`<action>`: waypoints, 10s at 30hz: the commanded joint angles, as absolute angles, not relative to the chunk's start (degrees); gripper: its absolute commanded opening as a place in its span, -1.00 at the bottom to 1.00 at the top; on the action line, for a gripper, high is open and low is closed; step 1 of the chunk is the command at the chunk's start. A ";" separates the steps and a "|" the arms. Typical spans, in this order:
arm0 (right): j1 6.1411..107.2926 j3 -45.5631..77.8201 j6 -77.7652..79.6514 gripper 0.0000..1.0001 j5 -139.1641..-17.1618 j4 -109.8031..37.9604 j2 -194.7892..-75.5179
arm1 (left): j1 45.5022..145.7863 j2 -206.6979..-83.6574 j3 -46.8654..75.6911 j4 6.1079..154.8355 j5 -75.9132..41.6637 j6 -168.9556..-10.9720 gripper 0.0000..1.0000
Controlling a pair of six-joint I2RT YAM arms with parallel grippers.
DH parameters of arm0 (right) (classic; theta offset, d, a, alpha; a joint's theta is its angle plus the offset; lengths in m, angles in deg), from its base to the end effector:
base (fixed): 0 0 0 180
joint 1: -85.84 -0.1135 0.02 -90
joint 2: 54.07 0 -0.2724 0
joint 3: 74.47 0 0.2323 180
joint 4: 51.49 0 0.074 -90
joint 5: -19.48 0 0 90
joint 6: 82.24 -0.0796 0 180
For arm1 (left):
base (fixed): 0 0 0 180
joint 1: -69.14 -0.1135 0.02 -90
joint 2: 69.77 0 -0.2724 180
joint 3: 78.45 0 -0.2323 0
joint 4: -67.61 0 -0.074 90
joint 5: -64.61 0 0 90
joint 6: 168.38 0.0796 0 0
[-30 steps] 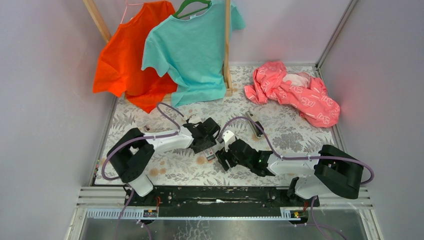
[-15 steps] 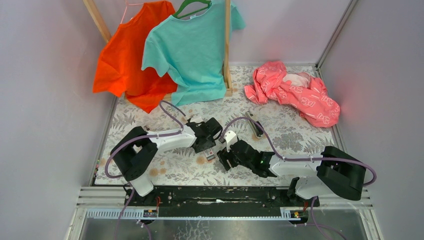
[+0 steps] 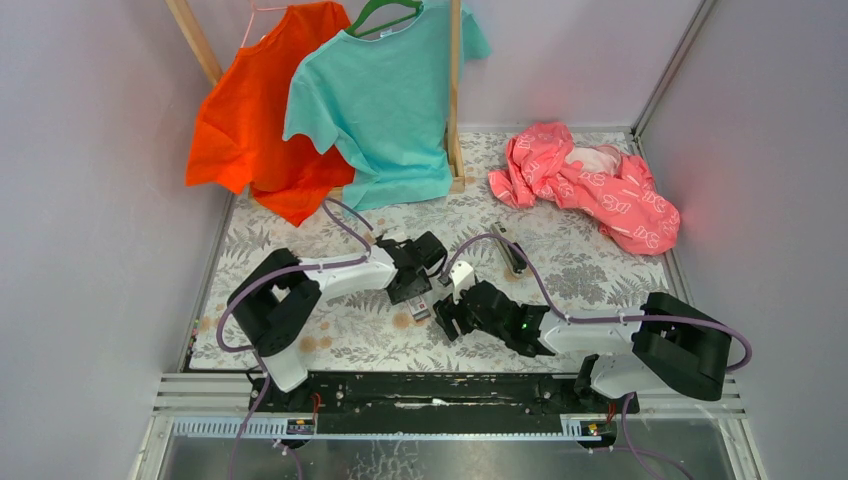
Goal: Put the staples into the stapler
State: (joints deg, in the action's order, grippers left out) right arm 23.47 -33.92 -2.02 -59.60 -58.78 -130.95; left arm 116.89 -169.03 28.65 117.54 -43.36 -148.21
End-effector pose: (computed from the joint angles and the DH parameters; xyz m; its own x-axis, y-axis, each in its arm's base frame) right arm 0.1424 0.2396 0.1673 -0.3566 -0.3215 -0.8772 -0.7433 0.6664 0.0579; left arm 0.2249 -0.2111 0.1338 -0.8400 -0.4032 -0.3631 -0.3873 0.9142 -0.1191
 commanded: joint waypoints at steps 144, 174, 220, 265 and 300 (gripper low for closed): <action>13.02 -28.23 -6.76 -0.03 -48.30 -60.41 -143.43 | 109.98 -178.00 28.98 116.24 -38.05 -146.96 -0.02; 12.09 -29.90 -9.24 0.08 -47.94 -53.21 -138.57 | 108.81 -178.49 27.17 116.23 -37.80 -146.86 0.03; 12.10 -28.00 -8.39 0.06 -43.70 -46.93 -138.83 | 108.18 -177.61 26.76 116.12 -39.06 -146.49 0.03; 21.18 -29.56 -4.96 0.66 -37.51 -45.84 -129.66 | 102.39 -144.49 32.27 128.41 -47.70 -137.15 1.00; 21.20 -28.84 6.37 0.98 -39.33 -58.71 -133.03 | 74.30 -154.98 37.34 122.05 -40.41 -126.99 0.11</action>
State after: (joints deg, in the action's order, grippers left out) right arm 21.03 -30.84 5.58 -38.71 -54.97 -133.32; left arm 74.71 -155.05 37.22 125.19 -41.59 -127.88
